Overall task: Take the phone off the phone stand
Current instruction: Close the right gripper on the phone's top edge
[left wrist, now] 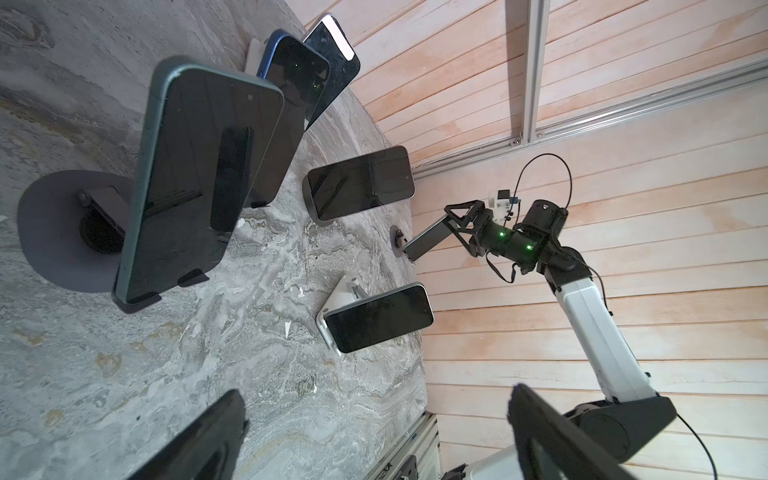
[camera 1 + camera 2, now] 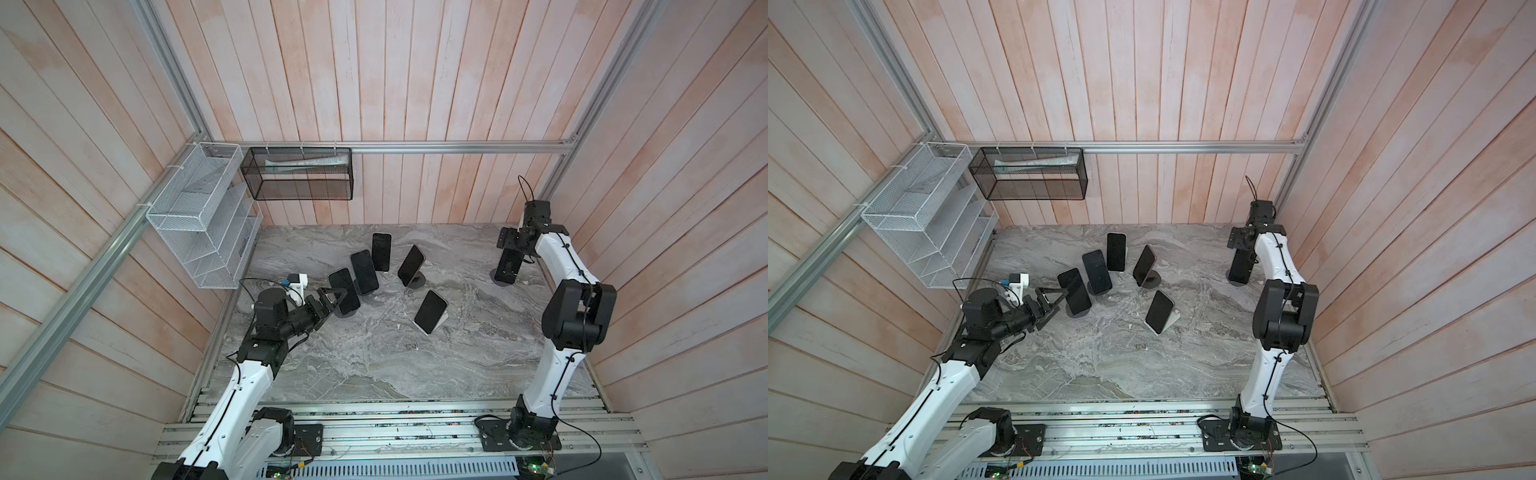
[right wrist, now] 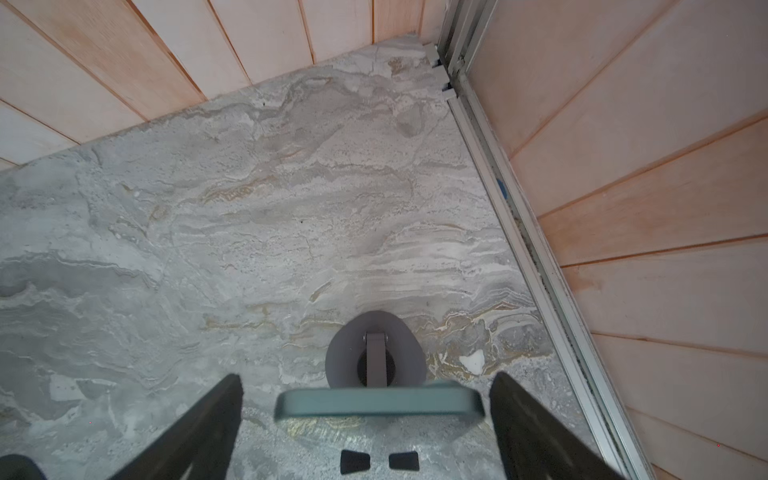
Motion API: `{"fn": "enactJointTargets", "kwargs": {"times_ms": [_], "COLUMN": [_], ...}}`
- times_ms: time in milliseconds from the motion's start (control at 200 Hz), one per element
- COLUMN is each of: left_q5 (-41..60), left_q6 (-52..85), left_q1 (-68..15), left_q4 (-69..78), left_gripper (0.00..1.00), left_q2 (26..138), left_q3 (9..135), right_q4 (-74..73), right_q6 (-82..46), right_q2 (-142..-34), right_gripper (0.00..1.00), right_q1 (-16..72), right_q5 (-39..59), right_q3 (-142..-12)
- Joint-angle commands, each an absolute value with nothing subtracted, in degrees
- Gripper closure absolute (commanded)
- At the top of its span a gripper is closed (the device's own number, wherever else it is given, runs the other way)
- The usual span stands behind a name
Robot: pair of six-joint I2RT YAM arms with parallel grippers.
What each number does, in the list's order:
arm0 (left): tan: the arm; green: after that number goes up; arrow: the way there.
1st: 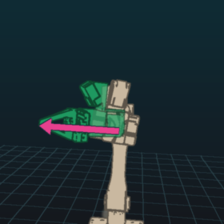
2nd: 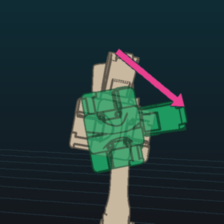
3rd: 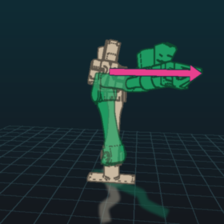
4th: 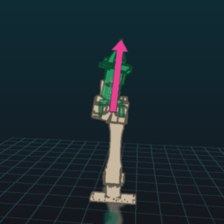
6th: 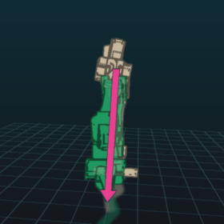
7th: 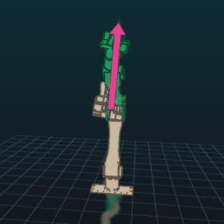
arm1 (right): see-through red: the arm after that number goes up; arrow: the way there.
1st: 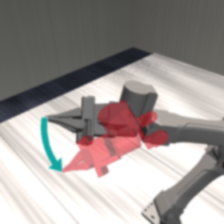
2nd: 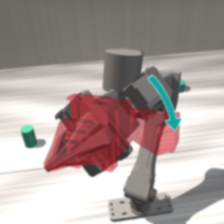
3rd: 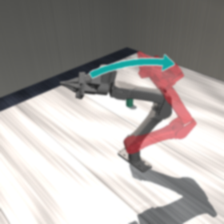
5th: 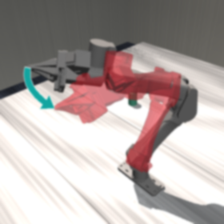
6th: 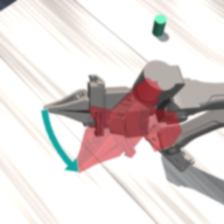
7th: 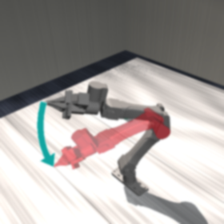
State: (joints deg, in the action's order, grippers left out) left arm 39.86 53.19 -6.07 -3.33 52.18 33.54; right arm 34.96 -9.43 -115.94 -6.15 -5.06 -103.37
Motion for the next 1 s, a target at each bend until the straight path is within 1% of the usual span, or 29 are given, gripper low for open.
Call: {"fn": "enactJointTargets", "kwargs": {"times_ms": [0,150,235,390,695,990], "left_q5": [40.8,41.0,41.2,41.4,40.6,39.7], "left_q6": [53.0,53.4,53.3,52.3,50.6,49.4], "left_q1": [-6.3,-6.3,-6.3,-6.3,-6.2,-6.3], "left_q4": [-1.6,-0.6,-0.6,-0.8,-2.1,-2.9], "left_gripper": [0.0,0.0,0.0,0.0,0.0,0.0], "left_q2": [52.6,53.1,53.6,54.4,54.9,55.5], "left_q3": [33.0,32.5,32.8,33.6,34.0,34.8], "right_q4": [33.9,34.2,34.6,35.7,33.9,34.0], "right_q6": [-9.8,-9.0,-8.7,-8.8,-9.3,-9.0], "right_q2": [-114.6,-115.5,-116.0,-117.1,-117.0,-118.3], "right_gripper": [0.06,0.06,0.09,0.1,0.13,0.2], "right_q1": [-6.5,-6.6,-6.7,-6.6,-6.8,-7.0], "right_q5": [-5.4,-5.4,-5.1,-5.9,-4.7,-3.8], "right_q3": [-102.7,-103.3,-103.7,-105.4,-103.9,-104.3]}}
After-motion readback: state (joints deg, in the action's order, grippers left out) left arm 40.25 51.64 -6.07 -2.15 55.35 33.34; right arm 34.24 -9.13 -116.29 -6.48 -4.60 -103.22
